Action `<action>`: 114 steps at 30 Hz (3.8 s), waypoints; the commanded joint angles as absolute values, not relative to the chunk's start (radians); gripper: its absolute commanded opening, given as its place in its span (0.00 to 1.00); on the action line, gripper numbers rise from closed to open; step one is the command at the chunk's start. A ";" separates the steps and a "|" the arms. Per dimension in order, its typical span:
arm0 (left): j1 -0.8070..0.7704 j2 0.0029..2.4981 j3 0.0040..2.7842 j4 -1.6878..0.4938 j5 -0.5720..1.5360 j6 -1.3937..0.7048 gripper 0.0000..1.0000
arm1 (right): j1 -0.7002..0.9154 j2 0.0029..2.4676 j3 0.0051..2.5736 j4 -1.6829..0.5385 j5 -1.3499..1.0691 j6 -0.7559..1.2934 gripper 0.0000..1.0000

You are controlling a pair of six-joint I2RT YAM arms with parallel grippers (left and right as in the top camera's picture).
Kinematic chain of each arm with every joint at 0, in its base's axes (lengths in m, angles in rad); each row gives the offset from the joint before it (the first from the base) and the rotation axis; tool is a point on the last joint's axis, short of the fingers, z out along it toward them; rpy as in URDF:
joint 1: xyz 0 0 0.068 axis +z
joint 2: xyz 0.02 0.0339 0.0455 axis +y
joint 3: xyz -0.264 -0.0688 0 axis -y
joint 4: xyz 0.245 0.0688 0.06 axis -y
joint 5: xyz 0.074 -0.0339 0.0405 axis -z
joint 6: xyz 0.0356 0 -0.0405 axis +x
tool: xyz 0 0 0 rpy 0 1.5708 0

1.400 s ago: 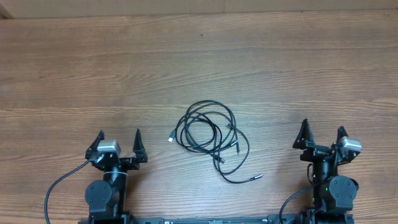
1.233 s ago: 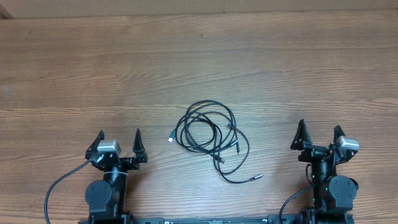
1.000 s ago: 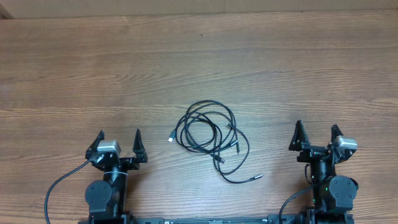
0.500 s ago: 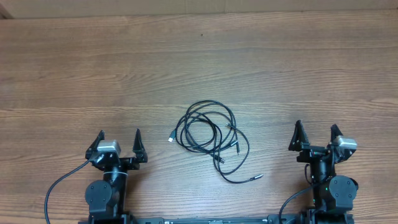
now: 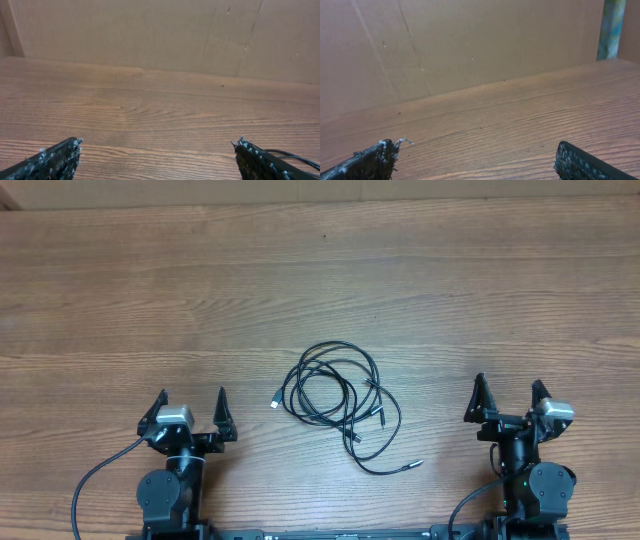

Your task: Untangle cables

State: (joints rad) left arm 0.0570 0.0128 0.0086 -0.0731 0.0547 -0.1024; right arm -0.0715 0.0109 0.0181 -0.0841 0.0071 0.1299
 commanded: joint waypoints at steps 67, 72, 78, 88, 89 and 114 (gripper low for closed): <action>0.058 0.004 0.005 -0.076 0.044 -0.112 0.99 | -0.074 1.827 2.324 -1.599 0.008 0.078 1.00; 0.058 0.004 0.005 -0.076 0.044 -0.112 0.99 | -0.074 1.577 2.324 -1.637 0.070 0.107 1.00; 0.058 0.004 0.005 -0.076 0.044 -0.112 0.99 | -0.074 1.177 2.288 -1.655 0.064 0.100 1.00; 0.058 0.004 0.005 -0.076 0.044 -0.112 1.00 | -0.074 0.904 1.511 -1.298 0.029 0.102 1.00; 0.058 0.004 0.005 -0.076 0.044 -0.112 1.00 | -0.074 0.910 1.349 -1.203 -0.008 0.109 1.00; 0.058 0.004 0.005 -0.076 0.044 -0.112 1.00 | -0.075 1.365 1.116 -0.646 -0.100 0.143 1.00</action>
State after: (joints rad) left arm 0.0570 0.0120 0.0086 -0.0746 0.0475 -0.1024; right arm -0.0715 1.2427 0.9672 -0.6323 -0.0937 0.1841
